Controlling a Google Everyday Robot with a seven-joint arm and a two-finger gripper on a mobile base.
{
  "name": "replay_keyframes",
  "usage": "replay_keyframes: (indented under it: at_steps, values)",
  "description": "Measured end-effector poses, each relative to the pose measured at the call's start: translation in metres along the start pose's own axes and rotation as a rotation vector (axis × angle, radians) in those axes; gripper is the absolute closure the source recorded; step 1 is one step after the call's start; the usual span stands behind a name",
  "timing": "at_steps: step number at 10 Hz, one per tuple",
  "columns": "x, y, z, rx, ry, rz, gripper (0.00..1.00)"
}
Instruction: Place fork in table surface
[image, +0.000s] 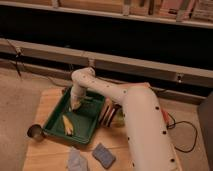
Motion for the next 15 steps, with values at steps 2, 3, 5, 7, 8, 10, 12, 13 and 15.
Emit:
replay_keyframes:
  at_steps: [2, 3, 5, 7, 8, 10, 12, 13, 15]
  values:
    - [0.003, 0.005, -0.002, 0.000, 0.006, 0.028, 0.40]
    - [0.004, 0.008, -0.004, 0.000, 0.010, 0.037, 0.30]
    - [0.006, 0.010, -0.007, 0.003, 0.012, 0.051, 0.20]
    - [0.009, 0.013, -0.008, 0.002, 0.012, 0.065, 0.20]
    - [0.010, 0.014, -0.009, 0.001, 0.010, 0.071, 0.20]
    - [0.013, 0.016, -0.009, -0.004, 0.008, 0.079, 0.20]
    - [0.016, 0.019, -0.007, -0.016, 0.006, 0.089, 0.20]
    - [0.017, 0.019, -0.006, -0.018, 0.005, 0.090, 0.20]
    - [0.021, 0.021, -0.004, -0.028, 0.011, 0.093, 0.28]
